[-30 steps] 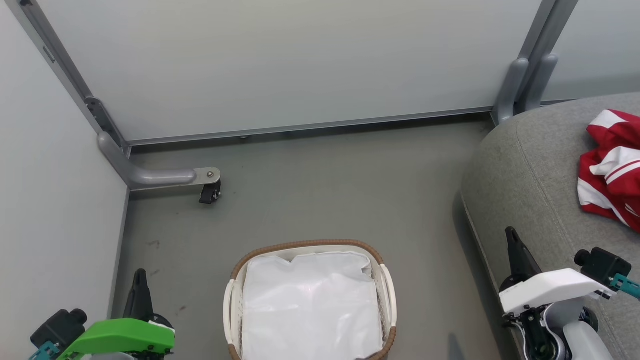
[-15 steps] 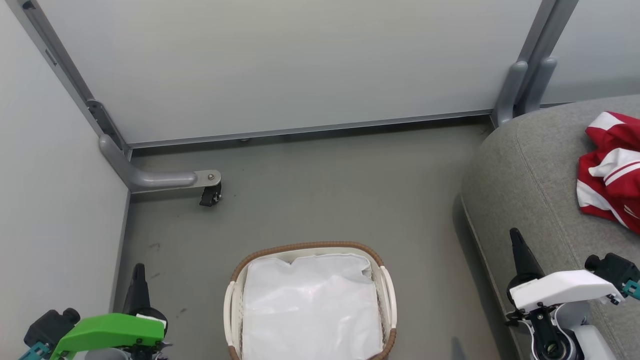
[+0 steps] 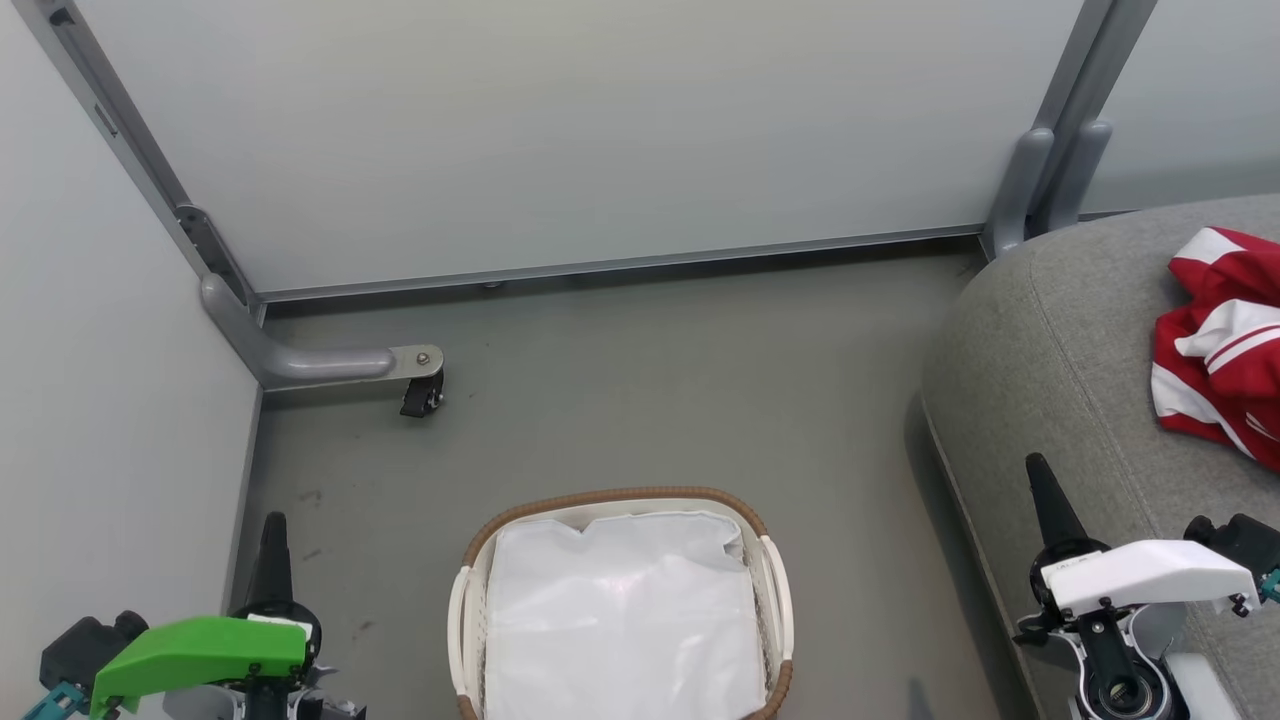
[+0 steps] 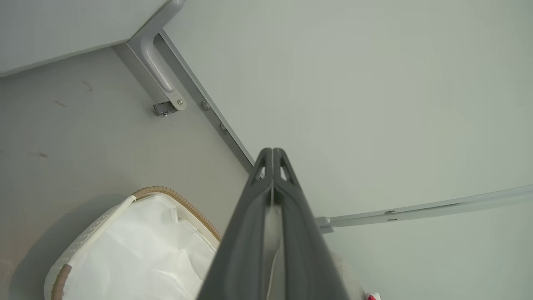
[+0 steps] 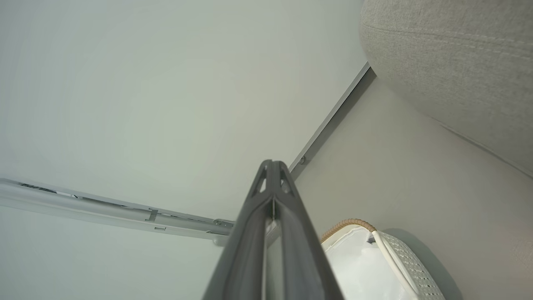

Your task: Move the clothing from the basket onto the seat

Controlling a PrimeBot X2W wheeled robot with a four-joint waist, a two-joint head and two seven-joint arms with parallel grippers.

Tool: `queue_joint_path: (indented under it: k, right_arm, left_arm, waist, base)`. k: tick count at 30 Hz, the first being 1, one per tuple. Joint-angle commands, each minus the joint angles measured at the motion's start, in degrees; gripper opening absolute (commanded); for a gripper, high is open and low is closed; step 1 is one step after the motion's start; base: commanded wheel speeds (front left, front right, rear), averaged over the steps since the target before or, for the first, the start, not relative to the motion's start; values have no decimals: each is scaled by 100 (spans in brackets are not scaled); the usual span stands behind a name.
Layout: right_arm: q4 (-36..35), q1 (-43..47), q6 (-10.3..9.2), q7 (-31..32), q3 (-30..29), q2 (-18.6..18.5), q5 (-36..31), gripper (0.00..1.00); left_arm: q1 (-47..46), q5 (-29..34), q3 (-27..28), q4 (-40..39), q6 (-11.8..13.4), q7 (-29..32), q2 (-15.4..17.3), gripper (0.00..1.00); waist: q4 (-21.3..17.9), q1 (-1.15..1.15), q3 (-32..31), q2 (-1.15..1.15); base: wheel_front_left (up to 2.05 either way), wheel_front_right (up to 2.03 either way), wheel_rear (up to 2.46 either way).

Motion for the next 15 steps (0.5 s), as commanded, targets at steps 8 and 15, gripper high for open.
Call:
queue_joint_path:
  k: [8,15]
  right_arm:
    - [-130,43,-3,147,-57,-37,563,0]
    - [-179,68,-3,247,-89,-39,952,0]
  left_arm:
    - [-154,-496,44,-106,-33,146,43,0]
    - [-178,-841,69,-149,-38,241,45,0]
  waist:
    - [-1,0,-27,0]
    - [-1,0,-50,0]
  base:
    - [0,0,0]
    - [0,0,0]
